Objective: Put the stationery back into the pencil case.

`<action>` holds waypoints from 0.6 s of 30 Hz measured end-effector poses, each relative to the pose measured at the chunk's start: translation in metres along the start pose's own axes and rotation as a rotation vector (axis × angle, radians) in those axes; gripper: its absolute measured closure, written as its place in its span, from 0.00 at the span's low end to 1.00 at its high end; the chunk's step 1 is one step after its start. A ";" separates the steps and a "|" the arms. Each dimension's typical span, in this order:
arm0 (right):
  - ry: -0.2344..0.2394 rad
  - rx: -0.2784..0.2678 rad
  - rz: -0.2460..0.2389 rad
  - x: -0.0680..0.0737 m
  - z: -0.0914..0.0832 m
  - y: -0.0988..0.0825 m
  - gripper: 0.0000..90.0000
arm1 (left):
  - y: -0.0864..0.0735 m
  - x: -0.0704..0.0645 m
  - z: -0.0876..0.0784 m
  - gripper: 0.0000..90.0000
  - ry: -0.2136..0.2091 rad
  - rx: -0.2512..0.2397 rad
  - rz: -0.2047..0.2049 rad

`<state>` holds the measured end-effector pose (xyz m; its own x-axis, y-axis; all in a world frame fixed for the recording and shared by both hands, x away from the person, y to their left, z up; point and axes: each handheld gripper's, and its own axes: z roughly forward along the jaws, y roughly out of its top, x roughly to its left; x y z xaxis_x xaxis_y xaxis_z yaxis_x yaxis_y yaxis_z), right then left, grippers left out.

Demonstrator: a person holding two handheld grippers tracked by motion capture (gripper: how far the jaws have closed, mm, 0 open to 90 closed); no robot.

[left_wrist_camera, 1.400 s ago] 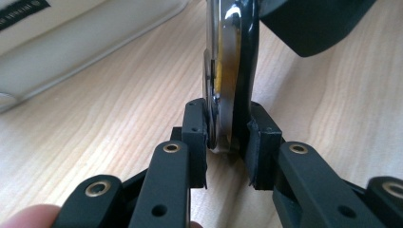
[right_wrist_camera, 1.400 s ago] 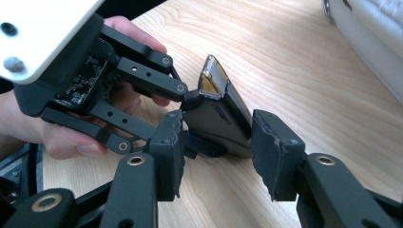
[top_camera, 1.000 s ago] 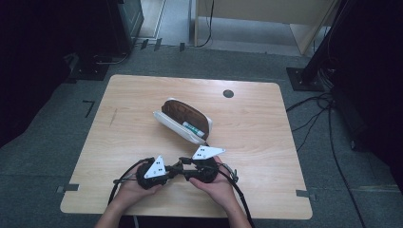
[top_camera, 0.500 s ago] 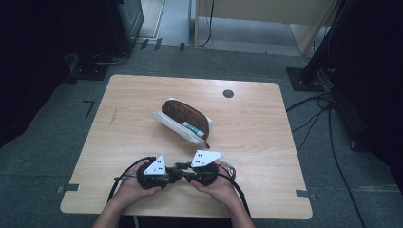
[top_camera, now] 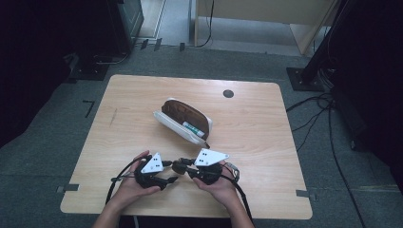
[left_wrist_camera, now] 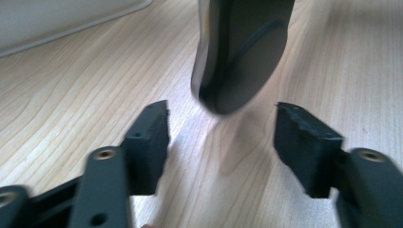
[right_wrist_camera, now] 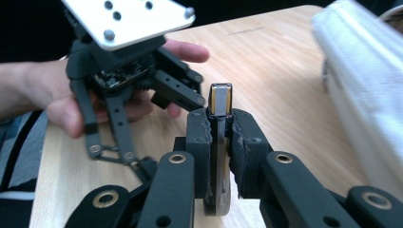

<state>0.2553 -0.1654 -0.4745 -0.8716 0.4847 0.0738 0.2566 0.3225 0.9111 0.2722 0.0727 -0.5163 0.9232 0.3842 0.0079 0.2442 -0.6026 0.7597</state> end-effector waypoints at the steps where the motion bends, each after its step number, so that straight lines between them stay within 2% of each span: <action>1: -0.010 -0.003 0.010 -0.001 -0.002 0.001 0.88 | 0.000 0.000 0.000 0.32 0.019 0.002 -0.002; 5: -0.035 -0.016 0.037 -0.005 -0.010 0.005 0.88 | 0.000 0.000 -0.002 0.26 0.079 0.004 -0.025; 8: -0.058 -0.020 0.046 -0.007 -0.014 0.009 0.88 | -0.001 0.003 -0.005 0.23 0.120 -0.002 -0.076; 11: -0.076 -0.033 0.049 -0.009 -0.019 0.013 0.88 | -0.003 0.006 -0.010 0.20 0.132 -0.012 -0.121; 14: -0.090 -0.044 0.059 -0.011 -0.023 0.018 0.88 | -0.006 0.008 -0.012 0.15 0.154 0.001 -0.137; 18: -0.108 -0.052 0.069 -0.013 -0.028 0.022 0.88 | -0.007 0.010 -0.013 0.14 0.184 0.010 -0.165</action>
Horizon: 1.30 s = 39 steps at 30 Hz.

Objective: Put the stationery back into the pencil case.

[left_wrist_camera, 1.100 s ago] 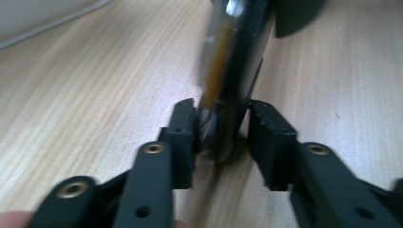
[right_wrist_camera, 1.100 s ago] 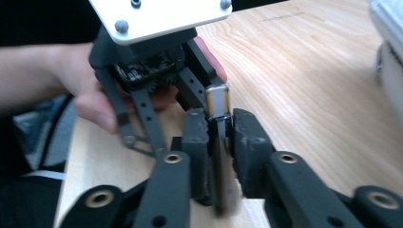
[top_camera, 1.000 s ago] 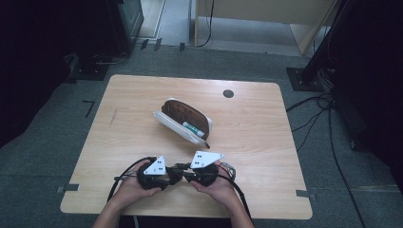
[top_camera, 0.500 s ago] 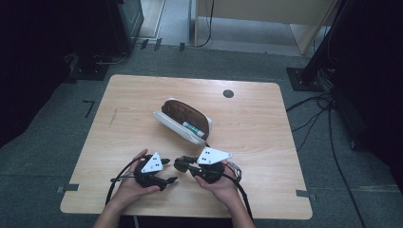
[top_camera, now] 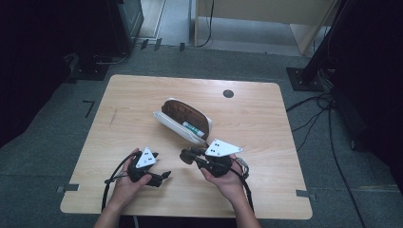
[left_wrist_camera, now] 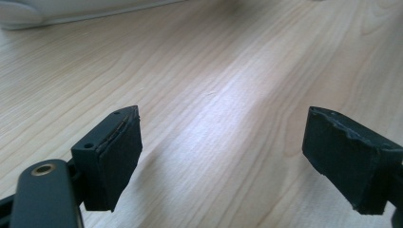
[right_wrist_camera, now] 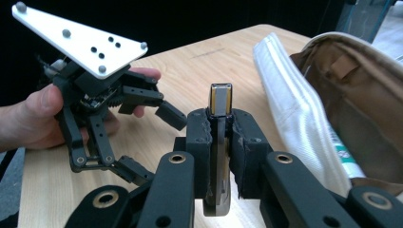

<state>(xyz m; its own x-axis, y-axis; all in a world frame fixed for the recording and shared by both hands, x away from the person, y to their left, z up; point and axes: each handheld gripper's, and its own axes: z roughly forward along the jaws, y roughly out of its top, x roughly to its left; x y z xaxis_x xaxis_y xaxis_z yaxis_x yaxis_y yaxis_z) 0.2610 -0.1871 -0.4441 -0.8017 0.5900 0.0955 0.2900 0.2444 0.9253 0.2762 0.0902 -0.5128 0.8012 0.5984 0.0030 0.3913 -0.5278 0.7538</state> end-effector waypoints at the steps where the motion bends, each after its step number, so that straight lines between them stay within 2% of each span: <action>1: -0.005 -0.001 0.002 -0.001 -0.001 0.001 0.88 | 0.000 0.001 -0.001 0.13 0.008 0.007 -0.002; 4: -0.018 -0.012 0.003 -0.003 -0.004 0.006 0.88 | -0.002 0.004 -0.001 0.13 0.054 0.026 -0.022; 6: -0.028 -0.018 0.010 -0.004 -0.006 0.009 0.88 | -0.003 0.007 -0.002 0.13 0.075 0.030 -0.050; 12: -0.051 -0.039 0.018 -0.007 -0.014 0.019 0.88 | -0.006 0.013 -0.003 0.13 0.123 0.040 -0.109; 16: -0.060 -0.047 0.021 -0.009 -0.017 0.025 0.88 | -0.006 0.013 -0.001 0.13 0.145 0.049 -0.114; 19: -0.069 -0.053 0.022 -0.012 -0.020 0.030 0.88 | -0.007 0.012 0.001 0.13 0.160 0.068 -0.100; 22: -0.080 -0.064 0.024 -0.014 -0.023 0.035 0.88 | -0.006 0.012 0.001 0.12 0.160 0.069 -0.099; 28: -0.106 -0.081 0.030 -0.020 -0.027 0.045 0.88 | -0.006 0.015 0.002 0.12 0.149 0.074 -0.136; 39: -0.153 -0.095 0.021 -0.035 -0.025 0.066 0.88 | -0.006 0.014 0.002 0.12 0.149 0.076 -0.135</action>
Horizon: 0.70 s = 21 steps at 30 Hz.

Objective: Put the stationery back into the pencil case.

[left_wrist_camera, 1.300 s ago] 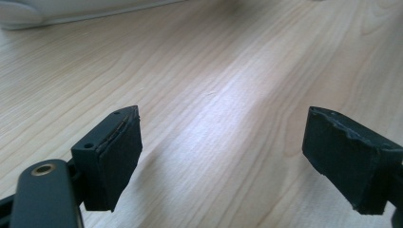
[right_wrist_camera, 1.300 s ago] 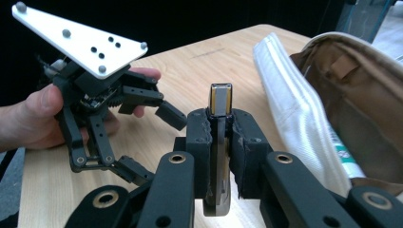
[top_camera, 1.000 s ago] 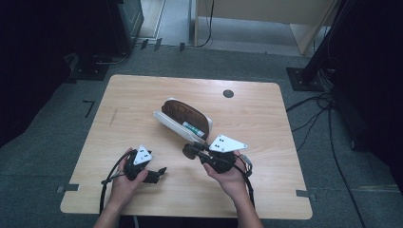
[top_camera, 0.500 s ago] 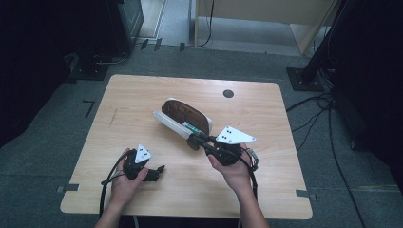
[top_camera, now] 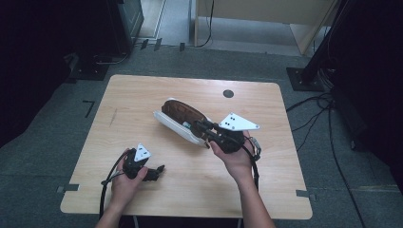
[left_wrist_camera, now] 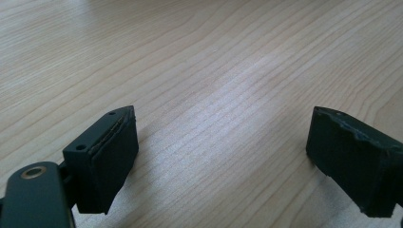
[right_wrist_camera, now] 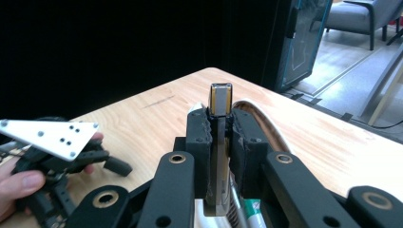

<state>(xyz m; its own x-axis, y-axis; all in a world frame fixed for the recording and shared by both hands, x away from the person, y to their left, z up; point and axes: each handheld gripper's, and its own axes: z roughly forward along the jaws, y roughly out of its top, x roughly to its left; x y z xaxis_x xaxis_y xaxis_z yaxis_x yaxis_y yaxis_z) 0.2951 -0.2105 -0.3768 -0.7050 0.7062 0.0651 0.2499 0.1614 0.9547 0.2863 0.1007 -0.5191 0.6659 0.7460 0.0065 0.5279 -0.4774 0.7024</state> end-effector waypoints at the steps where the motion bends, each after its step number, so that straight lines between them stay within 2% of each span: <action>1: -0.004 -0.001 0.002 -0.002 0.002 0.002 0.88 | 0.000 0.000 0.000 0.12 0.000 0.000 0.000; 5: -0.016 0.012 0.006 -0.009 0.016 0.005 0.88 | 0.000 -0.001 0.001 0.12 0.001 -0.004 -0.002; 8: -0.024 0.046 0.006 -0.015 0.030 0.002 0.88 | 0.000 0.000 0.000 0.12 -0.002 -0.002 0.002; 12: -0.053 0.096 -0.007 -0.021 0.047 -0.006 0.88 | 0.000 -0.001 0.000 0.12 -0.005 -0.001 0.004; 16: -0.069 0.133 0.007 -0.029 0.058 -0.016 0.88 | 0.000 0.000 0.000 0.12 -0.010 0.001 0.010; 21: -0.098 0.212 -0.017 -0.035 0.071 -0.029 0.88 | 0.000 -0.001 0.000 0.12 -0.014 0.000 0.012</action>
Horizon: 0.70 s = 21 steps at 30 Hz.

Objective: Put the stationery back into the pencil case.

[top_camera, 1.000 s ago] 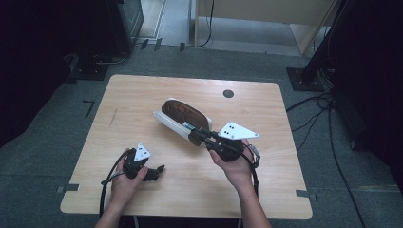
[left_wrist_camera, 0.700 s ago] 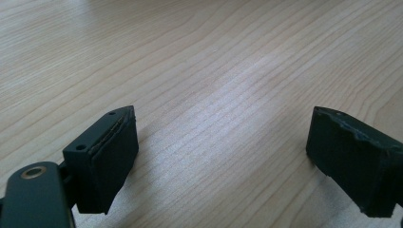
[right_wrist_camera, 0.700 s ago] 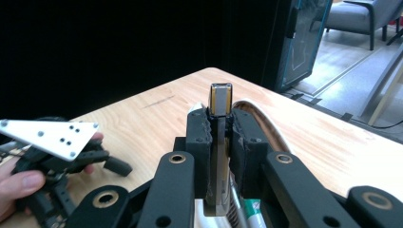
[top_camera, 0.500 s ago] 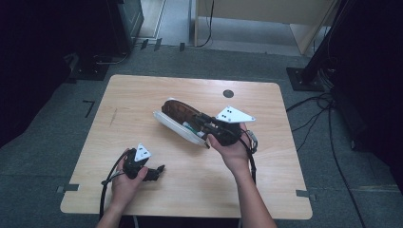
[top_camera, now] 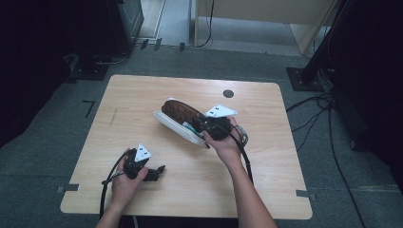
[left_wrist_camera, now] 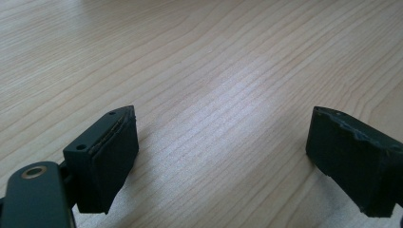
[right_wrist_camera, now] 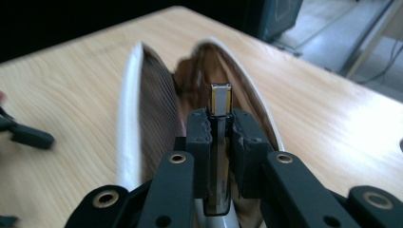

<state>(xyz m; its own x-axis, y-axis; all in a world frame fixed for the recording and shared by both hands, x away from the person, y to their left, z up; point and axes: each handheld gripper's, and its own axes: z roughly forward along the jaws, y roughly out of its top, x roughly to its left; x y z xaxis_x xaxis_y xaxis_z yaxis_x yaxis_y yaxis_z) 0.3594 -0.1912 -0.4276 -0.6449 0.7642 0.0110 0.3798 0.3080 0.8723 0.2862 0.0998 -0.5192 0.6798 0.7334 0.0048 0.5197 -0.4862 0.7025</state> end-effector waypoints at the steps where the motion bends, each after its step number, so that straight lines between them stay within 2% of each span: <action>1: -0.005 0.012 0.000 -0.001 0.002 -0.002 0.88 | 0.000 0.000 0.000 0.12 0.000 0.000 0.000; 5: 0.012 0.062 0.009 -0.002 0.010 -0.006 0.88 | 0.000 0.000 0.000 0.12 -0.004 -0.001 0.005; 13: 0.044 0.084 0.015 0.001 0.027 -0.001 0.87 | 0.000 0.000 0.000 0.12 -0.007 0.001 0.011; 16: 0.046 0.107 -0.007 0.005 0.038 -0.001 0.87 | 0.000 0.000 0.000 0.12 -0.008 0.001 0.011; 21: 0.051 0.108 0.055 0.003 0.050 -0.001 0.87 | 0.000 -0.001 0.000 0.12 -0.009 -0.003 0.009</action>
<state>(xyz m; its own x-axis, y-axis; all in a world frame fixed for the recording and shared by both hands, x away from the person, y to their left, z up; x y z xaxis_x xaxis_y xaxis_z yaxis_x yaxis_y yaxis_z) 0.3905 -0.1604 -0.4529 -0.6527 0.7529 0.0845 0.4832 0.3278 0.8118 0.2860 0.0991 -0.5193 0.6893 0.7244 0.0049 0.5118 -0.4918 0.7044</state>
